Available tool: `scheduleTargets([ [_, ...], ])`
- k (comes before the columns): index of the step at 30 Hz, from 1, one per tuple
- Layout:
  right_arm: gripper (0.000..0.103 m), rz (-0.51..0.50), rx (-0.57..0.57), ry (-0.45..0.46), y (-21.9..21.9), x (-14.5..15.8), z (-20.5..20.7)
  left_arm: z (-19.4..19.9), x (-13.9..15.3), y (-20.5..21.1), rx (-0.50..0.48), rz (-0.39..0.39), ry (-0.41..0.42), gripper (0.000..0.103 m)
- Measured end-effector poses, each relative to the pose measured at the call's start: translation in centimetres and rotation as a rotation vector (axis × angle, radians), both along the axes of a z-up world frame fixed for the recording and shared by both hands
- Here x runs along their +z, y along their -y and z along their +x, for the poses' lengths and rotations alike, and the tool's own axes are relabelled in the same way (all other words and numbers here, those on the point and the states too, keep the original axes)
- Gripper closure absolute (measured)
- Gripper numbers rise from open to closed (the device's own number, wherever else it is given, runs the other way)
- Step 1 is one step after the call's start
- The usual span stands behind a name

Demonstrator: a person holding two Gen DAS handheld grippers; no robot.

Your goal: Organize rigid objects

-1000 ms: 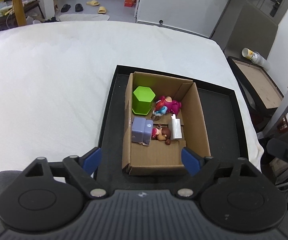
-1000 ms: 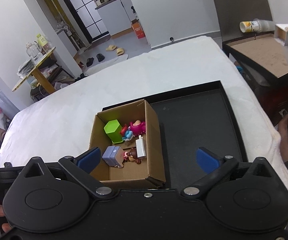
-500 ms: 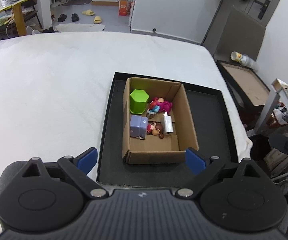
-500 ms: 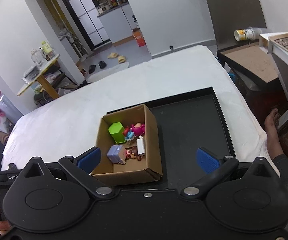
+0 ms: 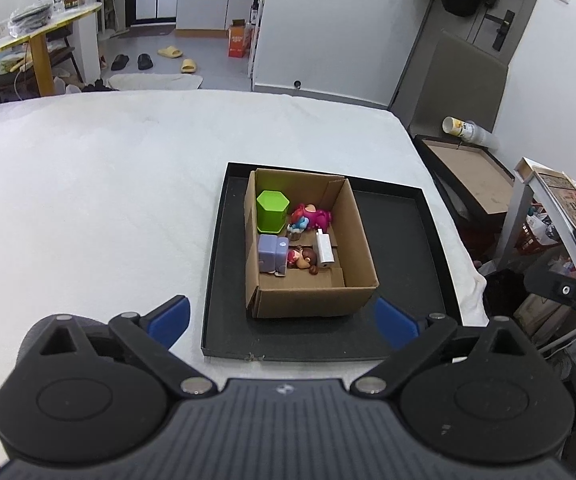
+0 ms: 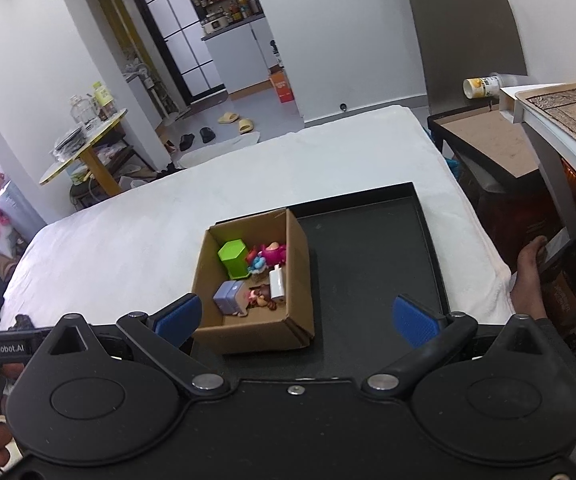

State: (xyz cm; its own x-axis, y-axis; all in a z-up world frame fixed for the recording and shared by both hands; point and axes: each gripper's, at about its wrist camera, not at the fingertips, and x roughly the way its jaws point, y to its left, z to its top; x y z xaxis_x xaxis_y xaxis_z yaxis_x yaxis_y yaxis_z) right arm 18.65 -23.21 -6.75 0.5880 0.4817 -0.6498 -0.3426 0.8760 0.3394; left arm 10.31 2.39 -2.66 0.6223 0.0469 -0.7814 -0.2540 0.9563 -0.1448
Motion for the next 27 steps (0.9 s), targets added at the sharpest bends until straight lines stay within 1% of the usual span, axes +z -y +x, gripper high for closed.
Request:
scheduleTargets([
  [5, 0.0, -0.006, 0.023, -0.001, -0.2, 0.3, -1.7, -1.8, 0.7, 0.7, -0.033, 0.015, 0.017, 0.004],
  [13, 0.0, -0.042, 0.029, 0.011, -0.5, 0.9, -3.8, -4.3, 1.0, 1.5, -0.036, 0.018, 0.042, 0.004],
  [17, 0.0, -0.04, 0.033, 0.03, -0.6, 1.7, -5.1, -5.5, 1.4, 1.8, -0.049, 0.026, 0.06, 0.004],
  [20, 0.0, -0.06, 0.046, 0.045, -1.0, 2.2, -6.3, -6.4, 1.8, 2.0, -0.053, 0.031, 0.073, 0.004],
  [25, 0.0, -0.067, 0.066, 0.068, -1.4, 2.9, -8.2, -7.8, 2.5, 2.8, -0.073, 0.055, 0.101, 0.004],
  [27, 0.0, -0.063, 0.073, 0.079, -1.6, 3.2, -8.8, -8.2, 2.6, 2.8, -0.096, 0.031, 0.106, 0.004],
])
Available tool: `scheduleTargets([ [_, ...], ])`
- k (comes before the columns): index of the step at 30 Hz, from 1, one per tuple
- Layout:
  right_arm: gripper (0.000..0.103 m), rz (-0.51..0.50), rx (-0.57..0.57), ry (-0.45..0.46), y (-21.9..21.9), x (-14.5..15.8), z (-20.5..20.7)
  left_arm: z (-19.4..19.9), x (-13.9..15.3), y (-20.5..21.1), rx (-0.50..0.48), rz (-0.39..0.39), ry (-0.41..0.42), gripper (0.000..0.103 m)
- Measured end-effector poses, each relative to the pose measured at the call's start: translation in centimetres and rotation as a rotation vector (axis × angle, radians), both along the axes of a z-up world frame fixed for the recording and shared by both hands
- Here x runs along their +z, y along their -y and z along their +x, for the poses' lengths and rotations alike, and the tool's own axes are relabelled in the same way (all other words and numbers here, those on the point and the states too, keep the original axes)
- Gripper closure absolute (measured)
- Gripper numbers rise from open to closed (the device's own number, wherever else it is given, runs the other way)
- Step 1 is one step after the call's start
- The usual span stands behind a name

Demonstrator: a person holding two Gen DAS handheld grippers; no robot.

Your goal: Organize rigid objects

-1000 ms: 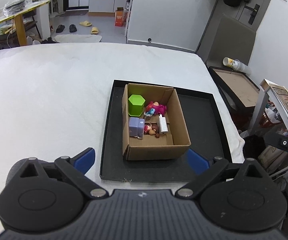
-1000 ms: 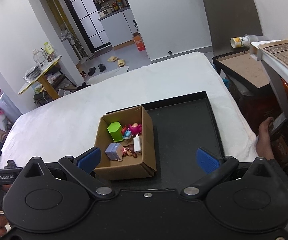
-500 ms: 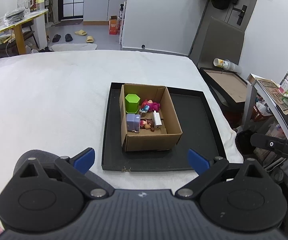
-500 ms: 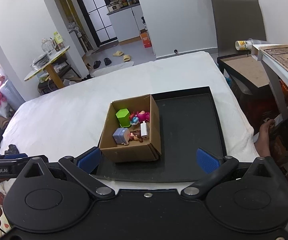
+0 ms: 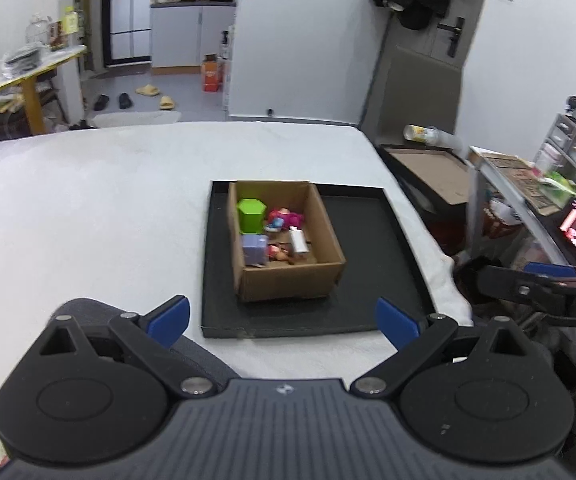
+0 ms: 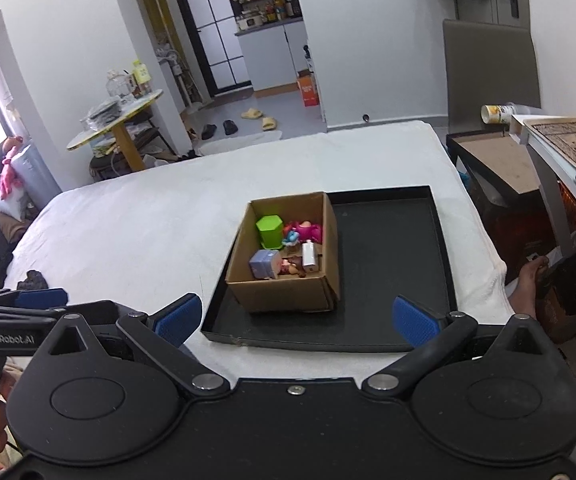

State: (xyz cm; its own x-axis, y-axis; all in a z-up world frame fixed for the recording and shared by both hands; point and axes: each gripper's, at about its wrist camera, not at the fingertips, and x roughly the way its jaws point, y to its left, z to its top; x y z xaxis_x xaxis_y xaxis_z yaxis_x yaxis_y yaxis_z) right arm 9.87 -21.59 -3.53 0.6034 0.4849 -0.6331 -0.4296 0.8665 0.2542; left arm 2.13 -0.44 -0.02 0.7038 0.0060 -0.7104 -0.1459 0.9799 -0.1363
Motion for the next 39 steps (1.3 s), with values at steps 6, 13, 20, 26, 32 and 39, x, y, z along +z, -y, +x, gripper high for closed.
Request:
scheduleTargets([
  [6, 0.0, -0.001, -0.028, 0.009, -0.1, 0.7, -0.4, -1.0, 0.7, 0.1, -0.009, 0.006, 0.026, 0.004],
  [13, 0.0, -0.008, -0.049, 0.02, -0.1, 0.9, -0.5, -1.1, 0.9, -0.3, 0.001, -0.001, 0.033, 0.004],
  [20, 0.0, -0.023, -0.036, 0.019, -0.6, 0.8, -0.8, -1.1, 0.8, -0.9, 0.009, -0.011, 0.028, 0.004],
  [26, 0.0, -0.02, -0.038, 0.017, -0.5, 0.8, -0.7, -1.1, 0.9, -1.1, 0.015, -0.011, 0.025, 0.004],
  [32, 0.0, -0.019, -0.038, 0.016, -0.5, 0.8, -0.7, -1.1, 0.9, -1.0, 0.013, -0.008, 0.022, 0.004],
  [39, 0.0, -0.019, -0.041, 0.014, -0.5, 0.7, -0.6, -1.1, 0.9, -0.9, 0.008, -0.005, 0.019, 0.004],
])
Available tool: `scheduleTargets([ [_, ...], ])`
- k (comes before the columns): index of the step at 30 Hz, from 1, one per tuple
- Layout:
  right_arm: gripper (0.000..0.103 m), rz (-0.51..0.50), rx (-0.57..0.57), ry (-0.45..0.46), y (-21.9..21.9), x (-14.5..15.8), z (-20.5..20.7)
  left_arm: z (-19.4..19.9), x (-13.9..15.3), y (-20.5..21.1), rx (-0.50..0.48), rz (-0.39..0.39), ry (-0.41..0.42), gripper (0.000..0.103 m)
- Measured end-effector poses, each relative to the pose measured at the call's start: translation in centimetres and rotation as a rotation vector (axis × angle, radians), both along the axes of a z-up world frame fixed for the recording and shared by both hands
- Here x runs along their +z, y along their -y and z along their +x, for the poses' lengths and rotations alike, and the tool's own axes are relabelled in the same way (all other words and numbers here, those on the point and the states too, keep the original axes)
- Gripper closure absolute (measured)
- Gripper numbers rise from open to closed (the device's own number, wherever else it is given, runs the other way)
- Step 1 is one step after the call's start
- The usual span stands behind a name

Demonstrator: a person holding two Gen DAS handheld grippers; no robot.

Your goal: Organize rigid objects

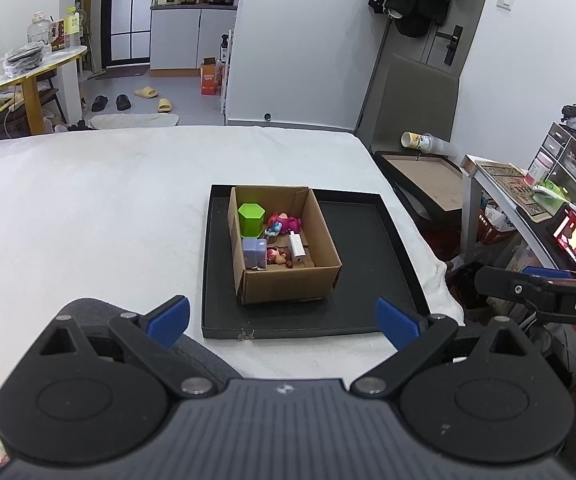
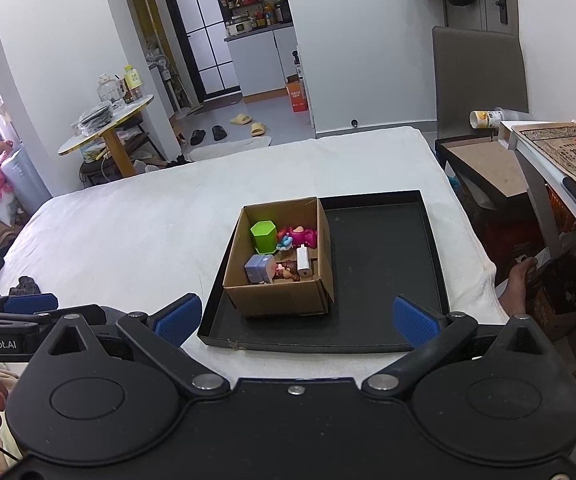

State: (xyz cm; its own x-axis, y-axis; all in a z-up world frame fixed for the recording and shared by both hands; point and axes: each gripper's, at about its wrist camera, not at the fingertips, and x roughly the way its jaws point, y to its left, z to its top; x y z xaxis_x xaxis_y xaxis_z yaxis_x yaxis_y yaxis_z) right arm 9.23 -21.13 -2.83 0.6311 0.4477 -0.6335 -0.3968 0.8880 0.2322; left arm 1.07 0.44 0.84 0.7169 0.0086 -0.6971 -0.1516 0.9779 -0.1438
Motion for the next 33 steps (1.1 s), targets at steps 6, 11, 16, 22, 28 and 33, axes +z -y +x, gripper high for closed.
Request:
scheduleTargets([
  [6, 0.0, 0.002, 0.001, 0.002, -0.04, -0.11, -0.12, 0.1, -0.03, 0.03, -0.003, 0.002, -0.002, 0.004],
  [11, 0.0, 0.002, 0.0, 0.0, -0.04, -0.16, -0.12, 0.14, -0.08, 0.05, 0.0, 0.002, -0.005, 0.004],
  [16, 0.0, 0.002, 0.002, 0.001, -0.06, -0.15, -0.12, 0.1, -0.14, 0.03, 0.0, 0.001, -0.007, 0.004],
  [22, 0.0, 0.0, 0.003, -0.001, -0.11, -0.24, -0.27, 0.11, -0.33, 0.02, -0.001, 0.002, -0.007, 0.004],
  [28, 0.0, -0.003, 0.008, 0.0, -0.07, -0.23, -0.3, 0.14, -0.49, -0.02, -0.001, 0.0, -0.009, 0.004],
  [33, 0.0, -0.009, 0.004, -0.001, -0.07, -0.11, -0.28, 0.18, -0.59, -0.12, -0.002, -0.003, -0.013, 0.004],
])
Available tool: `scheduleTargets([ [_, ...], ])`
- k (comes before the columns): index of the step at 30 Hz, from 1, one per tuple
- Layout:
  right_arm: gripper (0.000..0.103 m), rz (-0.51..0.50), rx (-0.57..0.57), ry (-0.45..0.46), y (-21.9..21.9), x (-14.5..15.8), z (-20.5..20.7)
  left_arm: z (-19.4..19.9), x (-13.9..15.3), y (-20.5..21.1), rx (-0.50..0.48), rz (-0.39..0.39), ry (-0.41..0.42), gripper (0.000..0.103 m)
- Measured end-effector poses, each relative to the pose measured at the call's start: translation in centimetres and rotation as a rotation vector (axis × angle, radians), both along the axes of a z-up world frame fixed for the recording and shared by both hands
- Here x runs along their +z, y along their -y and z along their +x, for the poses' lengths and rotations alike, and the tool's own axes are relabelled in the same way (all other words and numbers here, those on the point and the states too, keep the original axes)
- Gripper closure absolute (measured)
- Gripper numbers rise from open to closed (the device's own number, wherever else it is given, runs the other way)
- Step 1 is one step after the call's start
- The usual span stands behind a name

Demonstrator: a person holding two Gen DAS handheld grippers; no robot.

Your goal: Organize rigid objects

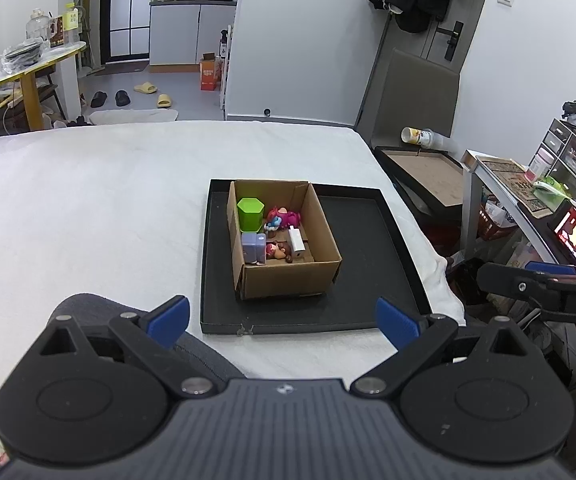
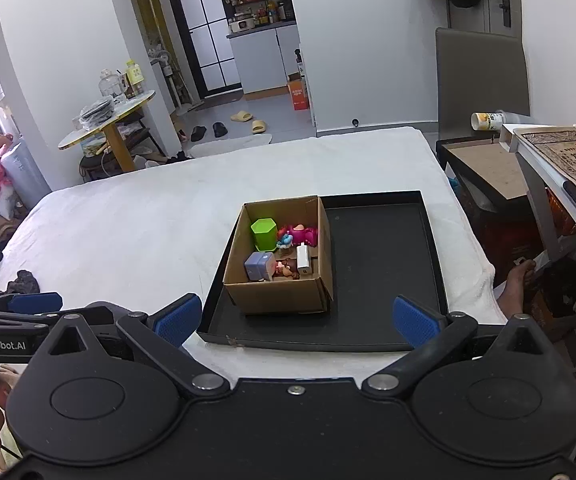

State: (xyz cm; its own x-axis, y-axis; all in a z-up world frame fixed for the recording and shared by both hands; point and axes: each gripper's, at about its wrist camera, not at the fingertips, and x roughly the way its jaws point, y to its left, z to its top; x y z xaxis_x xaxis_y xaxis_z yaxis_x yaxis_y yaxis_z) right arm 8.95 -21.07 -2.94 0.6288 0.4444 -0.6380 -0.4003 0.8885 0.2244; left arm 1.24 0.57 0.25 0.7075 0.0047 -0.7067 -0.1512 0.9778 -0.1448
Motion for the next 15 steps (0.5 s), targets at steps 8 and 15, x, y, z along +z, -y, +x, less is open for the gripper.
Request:
scheduleTargets([
  [8, 0.0, -0.003, 0.001, 0.0, -0.04, 0.3, -0.02, 0.11, -0.21, -0.2, 0.002, -0.017, -0.01, 0.004],
  [15, 0.0, -0.003, 0.003, -0.004, -0.1, 0.34, 0.15, 0.09, -0.2, -0.35, 0.007, -0.016, -0.009, 0.004],
])
